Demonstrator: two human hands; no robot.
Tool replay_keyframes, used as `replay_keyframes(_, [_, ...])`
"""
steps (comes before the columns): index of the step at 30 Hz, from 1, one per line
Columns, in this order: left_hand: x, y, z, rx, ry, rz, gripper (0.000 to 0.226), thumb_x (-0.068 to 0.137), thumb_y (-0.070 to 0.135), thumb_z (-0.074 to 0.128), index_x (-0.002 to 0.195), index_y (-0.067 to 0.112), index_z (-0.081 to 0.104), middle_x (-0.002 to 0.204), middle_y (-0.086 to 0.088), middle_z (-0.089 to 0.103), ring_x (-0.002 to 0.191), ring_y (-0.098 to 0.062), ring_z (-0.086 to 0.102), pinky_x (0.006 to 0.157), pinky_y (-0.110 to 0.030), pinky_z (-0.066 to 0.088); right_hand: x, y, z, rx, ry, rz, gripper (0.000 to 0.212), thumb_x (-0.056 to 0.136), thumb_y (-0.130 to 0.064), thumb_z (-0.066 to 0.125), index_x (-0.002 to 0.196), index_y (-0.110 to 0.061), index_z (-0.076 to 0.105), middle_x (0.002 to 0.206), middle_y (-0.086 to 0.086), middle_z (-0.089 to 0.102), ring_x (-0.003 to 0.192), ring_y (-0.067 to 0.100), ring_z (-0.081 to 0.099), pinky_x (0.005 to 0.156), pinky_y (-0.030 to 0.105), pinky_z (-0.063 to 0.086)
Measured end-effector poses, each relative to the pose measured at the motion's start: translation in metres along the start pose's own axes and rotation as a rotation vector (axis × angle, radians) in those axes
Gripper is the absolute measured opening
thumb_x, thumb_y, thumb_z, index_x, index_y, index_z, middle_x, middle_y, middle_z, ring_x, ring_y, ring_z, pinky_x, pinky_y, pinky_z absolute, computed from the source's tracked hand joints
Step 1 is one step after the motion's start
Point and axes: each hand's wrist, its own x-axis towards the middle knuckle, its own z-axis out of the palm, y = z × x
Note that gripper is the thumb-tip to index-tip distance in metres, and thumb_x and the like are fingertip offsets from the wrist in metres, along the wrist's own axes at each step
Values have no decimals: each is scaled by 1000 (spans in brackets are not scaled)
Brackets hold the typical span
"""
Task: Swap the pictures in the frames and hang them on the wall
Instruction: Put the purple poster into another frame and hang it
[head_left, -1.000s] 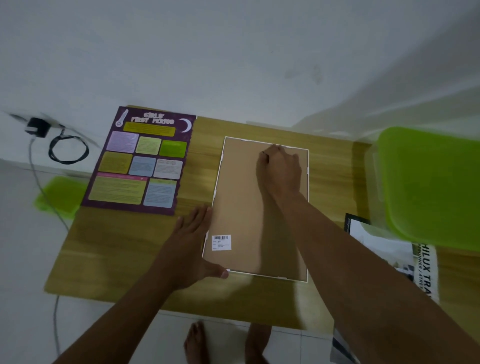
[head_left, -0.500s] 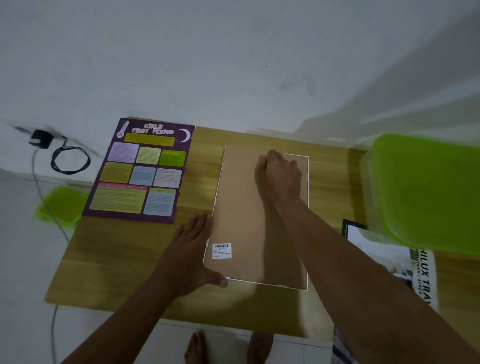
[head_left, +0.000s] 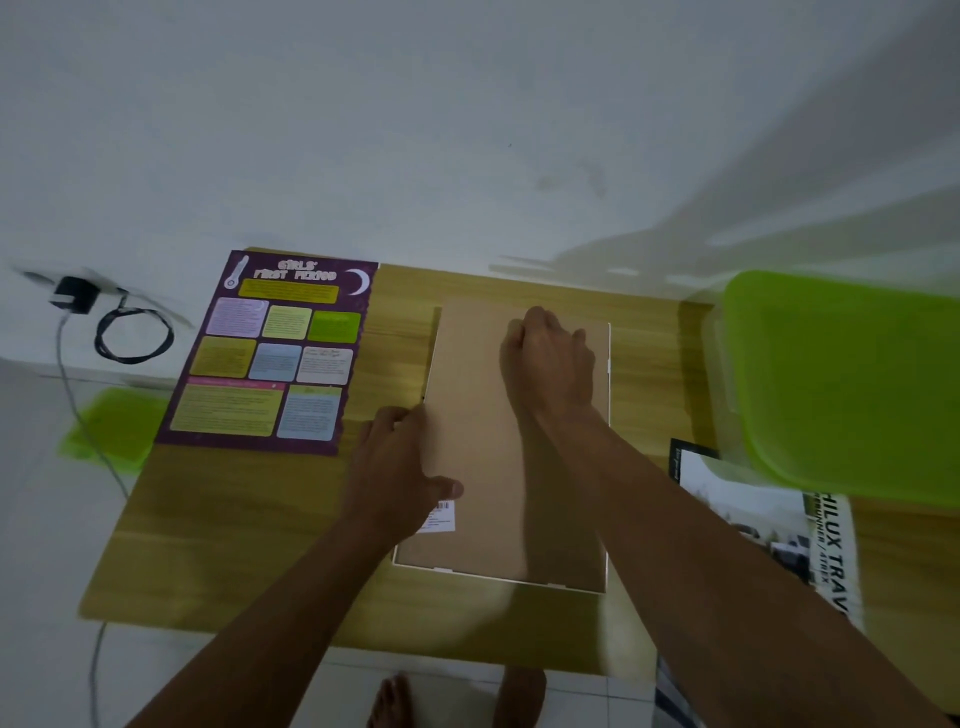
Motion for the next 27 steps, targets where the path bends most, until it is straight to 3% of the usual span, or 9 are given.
replay_keyframes(8, [5,1,5,-325,10,-133,93,52,19,93,131,21,44,122,1,46,110,-20,50,94,-42,48,4,2,-5,53,-14,47,26,98,-22,38,106,-7,57,104,10,64,87,38,60,91,48,44])
replay_keyframes(14, [11,-2,3,-407,-6,-212,91,51,9,92,128,16,45,122,-3,45,104,-18,50,90,-37,49,-4,20,-24,247,-101,-94,9,93,-12,51,96,-8,58,108,10,58,105,31,53,87,39,41])
replay_keyframes(16, [11,-3,2,-415,3,-214,91,51,8,92,128,15,44,123,-4,45,105,-19,49,89,-35,49,-12,35,-31,251,-123,-26,21,92,-12,55,112,-6,59,130,13,53,127,31,45,96,37,42])
replay_keyframes(19, [10,-2,1,-404,7,-207,89,53,8,92,128,14,43,124,-4,45,107,-20,49,91,-37,50,-27,58,-39,286,-224,263,57,93,-33,64,141,-8,43,160,11,25,145,27,29,108,38,39])
replay_keyframes(21, [10,0,2,-391,10,-203,89,53,10,92,127,14,43,123,-3,47,107,-21,50,91,-41,51,-36,65,-43,316,-248,339,61,89,-44,68,133,-7,49,150,12,39,134,30,43,102,40,45])
replay_keyframes(23, [11,2,2,-370,19,-197,88,51,12,92,124,15,44,121,-3,48,107,-22,50,91,-44,51,-41,65,-44,376,-269,381,60,86,-42,71,131,-8,51,132,11,52,123,29,50,94,35,46])
replay_keyframes(27, [13,5,0,-332,37,-179,86,50,11,91,122,12,43,120,-5,49,108,-24,50,90,-45,50,-48,67,-41,514,-307,449,89,72,-44,70,150,-42,26,137,6,54,120,25,57,102,44,50])
